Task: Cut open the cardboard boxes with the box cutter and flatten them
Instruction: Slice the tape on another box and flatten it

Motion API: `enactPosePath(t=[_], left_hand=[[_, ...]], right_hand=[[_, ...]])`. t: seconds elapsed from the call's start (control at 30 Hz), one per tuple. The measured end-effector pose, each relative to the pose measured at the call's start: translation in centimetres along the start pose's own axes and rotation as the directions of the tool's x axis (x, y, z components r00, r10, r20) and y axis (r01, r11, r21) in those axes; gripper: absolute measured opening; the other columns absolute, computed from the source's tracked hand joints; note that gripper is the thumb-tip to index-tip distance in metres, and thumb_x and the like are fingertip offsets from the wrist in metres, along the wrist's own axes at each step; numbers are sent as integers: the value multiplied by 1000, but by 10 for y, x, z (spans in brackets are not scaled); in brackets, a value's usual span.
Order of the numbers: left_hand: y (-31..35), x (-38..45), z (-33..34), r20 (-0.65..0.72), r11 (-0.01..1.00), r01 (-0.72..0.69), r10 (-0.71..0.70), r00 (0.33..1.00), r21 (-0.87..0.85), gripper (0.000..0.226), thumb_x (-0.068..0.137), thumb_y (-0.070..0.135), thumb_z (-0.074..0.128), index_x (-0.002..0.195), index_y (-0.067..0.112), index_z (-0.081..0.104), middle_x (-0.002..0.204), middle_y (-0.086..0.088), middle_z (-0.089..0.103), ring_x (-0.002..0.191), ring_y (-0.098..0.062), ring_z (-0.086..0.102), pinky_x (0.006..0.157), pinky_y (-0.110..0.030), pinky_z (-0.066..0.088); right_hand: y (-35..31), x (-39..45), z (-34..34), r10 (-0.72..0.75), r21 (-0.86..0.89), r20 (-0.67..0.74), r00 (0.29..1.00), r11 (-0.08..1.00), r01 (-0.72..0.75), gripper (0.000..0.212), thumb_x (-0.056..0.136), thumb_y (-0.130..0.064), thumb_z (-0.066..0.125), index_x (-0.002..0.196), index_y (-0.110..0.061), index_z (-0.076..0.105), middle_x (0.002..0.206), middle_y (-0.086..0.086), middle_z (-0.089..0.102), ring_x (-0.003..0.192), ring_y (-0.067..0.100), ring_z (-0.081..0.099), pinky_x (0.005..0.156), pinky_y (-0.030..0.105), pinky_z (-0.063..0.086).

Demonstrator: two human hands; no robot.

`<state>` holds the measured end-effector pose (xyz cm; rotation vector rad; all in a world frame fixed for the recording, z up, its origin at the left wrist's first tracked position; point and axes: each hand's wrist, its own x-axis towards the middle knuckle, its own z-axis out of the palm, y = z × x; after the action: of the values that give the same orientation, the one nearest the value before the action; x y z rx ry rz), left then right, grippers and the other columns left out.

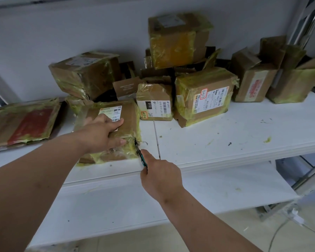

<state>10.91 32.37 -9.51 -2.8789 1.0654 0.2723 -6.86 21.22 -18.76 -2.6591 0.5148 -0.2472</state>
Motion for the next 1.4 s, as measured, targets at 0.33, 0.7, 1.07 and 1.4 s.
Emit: enactPosePath(t=[0.33,0.7,1.07,1.4], left_hand=[[0,-2,-7,50,999,21,-19,999,-31,83,77,79,48,150,50,21,139,8,28,133,-25,22,114,-39,25],[34,-4,-16,-56,991,132,-133,990,-24,78,76,78,52,143,40,40,143,1,37,131,-29,36,99,-39,40],[-37,-40,-31,131,999,-12,18,991,-48,80,77,7,66,142,45,39,147,8,39,128,-17,43,103,-29,42],[-70,-43,4,-221,995,55,-37,975,79,58,91,28,54,144,45,39,146,14,43,125,-20,42,102,-38,44]], right_hand=[[4,-3,-3,30,29,156,987,999,-35,45,87,-16,42,130,-29,47,78,0,56,74,27,55,63,30,44],[28,8,-15,254,375,64,965,890,-259,53,100,-24,36,151,-37,28,105,3,68,85,28,69,80,41,57],[37,43,-26,303,181,-6,953,938,-297,11,97,-16,40,106,-20,33,102,9,60,83,30,58,66,35,39],[49,62,-26,313,-195,-87,946,926,-325,41,94,-15,41,133,-26,49,119,4,55,108,28,58,87,38,34]])
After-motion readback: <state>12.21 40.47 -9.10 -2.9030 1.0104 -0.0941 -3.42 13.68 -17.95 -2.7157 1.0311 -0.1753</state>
